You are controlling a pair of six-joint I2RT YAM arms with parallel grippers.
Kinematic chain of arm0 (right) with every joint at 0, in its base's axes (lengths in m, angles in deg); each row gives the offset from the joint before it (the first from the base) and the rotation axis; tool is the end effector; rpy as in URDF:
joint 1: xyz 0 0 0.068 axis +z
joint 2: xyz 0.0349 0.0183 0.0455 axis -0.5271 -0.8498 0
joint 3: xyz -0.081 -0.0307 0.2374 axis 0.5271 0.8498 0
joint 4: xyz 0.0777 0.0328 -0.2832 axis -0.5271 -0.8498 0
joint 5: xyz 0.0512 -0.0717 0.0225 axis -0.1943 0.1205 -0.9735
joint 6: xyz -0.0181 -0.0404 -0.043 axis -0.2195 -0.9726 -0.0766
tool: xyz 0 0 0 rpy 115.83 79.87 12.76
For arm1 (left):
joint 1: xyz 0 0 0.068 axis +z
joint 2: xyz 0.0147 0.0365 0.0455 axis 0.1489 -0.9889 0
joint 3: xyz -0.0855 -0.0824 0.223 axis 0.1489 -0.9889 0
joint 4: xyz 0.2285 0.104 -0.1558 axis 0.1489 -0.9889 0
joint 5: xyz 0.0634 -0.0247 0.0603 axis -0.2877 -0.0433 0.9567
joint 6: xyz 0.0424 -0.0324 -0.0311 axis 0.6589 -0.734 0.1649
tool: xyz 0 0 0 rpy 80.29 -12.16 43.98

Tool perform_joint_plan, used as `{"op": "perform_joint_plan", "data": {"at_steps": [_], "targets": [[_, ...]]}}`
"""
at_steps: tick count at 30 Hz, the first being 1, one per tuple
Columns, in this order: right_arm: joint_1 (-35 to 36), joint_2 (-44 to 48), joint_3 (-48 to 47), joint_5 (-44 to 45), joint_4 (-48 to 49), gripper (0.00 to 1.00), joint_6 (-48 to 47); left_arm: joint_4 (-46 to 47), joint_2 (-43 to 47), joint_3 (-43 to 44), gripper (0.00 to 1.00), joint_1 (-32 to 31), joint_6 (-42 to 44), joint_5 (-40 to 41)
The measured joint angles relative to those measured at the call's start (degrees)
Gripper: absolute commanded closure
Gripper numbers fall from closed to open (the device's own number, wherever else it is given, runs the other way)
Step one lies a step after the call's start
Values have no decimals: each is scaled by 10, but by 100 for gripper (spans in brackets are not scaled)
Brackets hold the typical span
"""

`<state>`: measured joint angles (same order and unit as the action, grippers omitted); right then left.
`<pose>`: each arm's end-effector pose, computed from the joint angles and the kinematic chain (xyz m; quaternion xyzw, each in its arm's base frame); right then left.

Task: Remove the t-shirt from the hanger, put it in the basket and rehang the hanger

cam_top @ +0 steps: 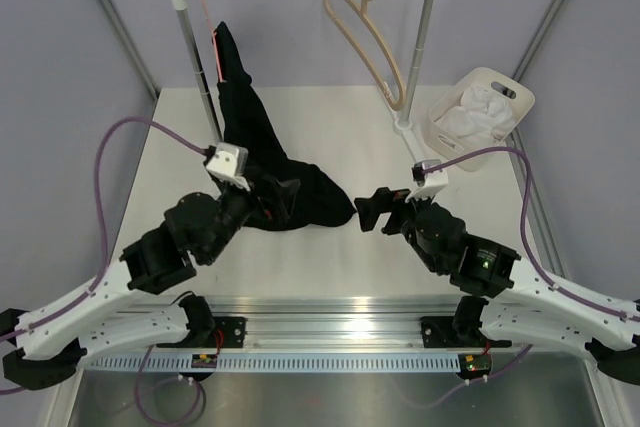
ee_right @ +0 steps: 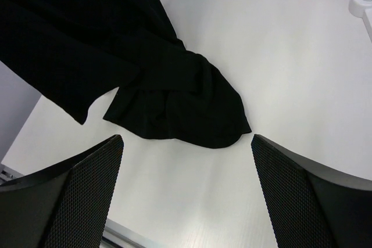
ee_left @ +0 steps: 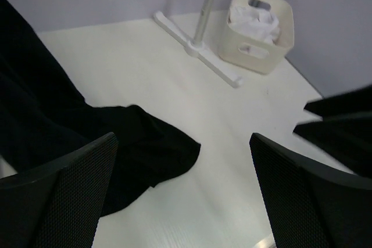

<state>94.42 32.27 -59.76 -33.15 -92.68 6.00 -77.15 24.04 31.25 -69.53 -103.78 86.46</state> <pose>0.1344 0.1982 0.3182 -0.0364 0.7707 0.2363 0.5906 0.1278 -0.1804 0.3776 0.1078 0.7248 -0.2486 0.6334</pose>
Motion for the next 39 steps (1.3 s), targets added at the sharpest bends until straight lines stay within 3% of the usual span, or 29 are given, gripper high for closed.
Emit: {"op": "perform_joint_plan", "data": {"at_steps": [7, 12, 21, 24, 30, 37, 39], "targets": [[0, -14, 0, -14, 0, 0, -17, -110, -93, 248, 4, 0, 5, 126], [0, -13, -1, -14, 0, 0, -21, -157, -181, 341, 5, 42, 32, 197], [0, 8, -1, -27, -5, 0, -21, -229, -306, 398, 10, 191, 32, 181], [0, 11, -1, -40, -9, 0, -19, -240, -320, 403, 21, 224, 29, 172], [0, 19, -1, -65, -9, 0, -17, -246, -332, 413, 23, 253, 31, 154], [0, 23, -1, -70, -13, 0, -17, -236, -370, 419, 37, 269, 52, 109], [0, 24, -1, -70, -13, 0, -17, -236, -382, 419, 37, 276, 57, 105]]}}
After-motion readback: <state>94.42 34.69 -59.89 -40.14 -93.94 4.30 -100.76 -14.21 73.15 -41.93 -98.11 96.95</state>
